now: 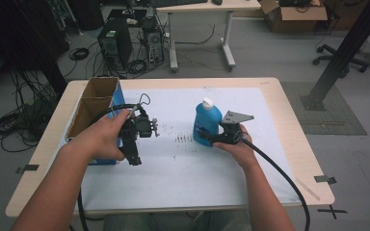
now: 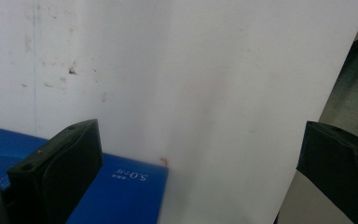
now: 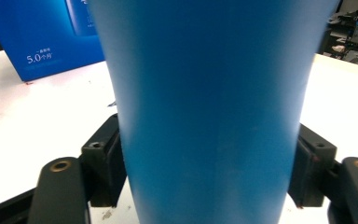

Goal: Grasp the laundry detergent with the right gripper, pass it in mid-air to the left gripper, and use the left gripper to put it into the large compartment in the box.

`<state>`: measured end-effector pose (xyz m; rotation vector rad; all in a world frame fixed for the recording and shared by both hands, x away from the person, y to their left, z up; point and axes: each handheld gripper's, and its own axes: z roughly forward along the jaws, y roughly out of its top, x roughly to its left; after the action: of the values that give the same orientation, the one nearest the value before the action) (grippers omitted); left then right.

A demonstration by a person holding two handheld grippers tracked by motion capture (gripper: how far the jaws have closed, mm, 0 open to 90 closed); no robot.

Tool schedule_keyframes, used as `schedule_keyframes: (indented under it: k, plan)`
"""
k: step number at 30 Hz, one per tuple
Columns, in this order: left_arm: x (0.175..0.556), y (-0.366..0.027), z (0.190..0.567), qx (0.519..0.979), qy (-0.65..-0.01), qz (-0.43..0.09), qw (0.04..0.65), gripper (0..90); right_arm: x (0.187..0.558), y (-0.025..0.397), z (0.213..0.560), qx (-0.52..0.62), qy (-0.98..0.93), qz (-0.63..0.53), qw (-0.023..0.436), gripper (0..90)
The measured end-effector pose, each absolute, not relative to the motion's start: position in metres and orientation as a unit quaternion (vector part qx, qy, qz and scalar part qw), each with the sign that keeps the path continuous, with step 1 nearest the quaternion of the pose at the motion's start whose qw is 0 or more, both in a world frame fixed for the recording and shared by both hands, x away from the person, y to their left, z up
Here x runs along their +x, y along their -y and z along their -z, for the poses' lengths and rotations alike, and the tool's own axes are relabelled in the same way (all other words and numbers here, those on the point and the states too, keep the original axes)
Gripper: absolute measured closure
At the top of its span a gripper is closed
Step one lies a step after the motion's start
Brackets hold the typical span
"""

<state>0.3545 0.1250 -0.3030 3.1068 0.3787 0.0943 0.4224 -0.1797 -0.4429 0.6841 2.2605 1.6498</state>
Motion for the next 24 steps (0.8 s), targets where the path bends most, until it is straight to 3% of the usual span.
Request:
schedule_keyframes:
  k: [13,24]
  plan:
    - [0.3539,-0.1256,0.3033,0.992,-0.119,-0.032,0.006,0.2,0.4203,0.1784,0.4436,0.231,-0.782,-0.562,0.14,41.4]
    - [0.354,-0.1259,0.3032,0.992,-0.12,-0.032,0.007,0.2,0.4203,0.1785,0.4431,0.225,-0.784,-0.56,0.143,43.6]
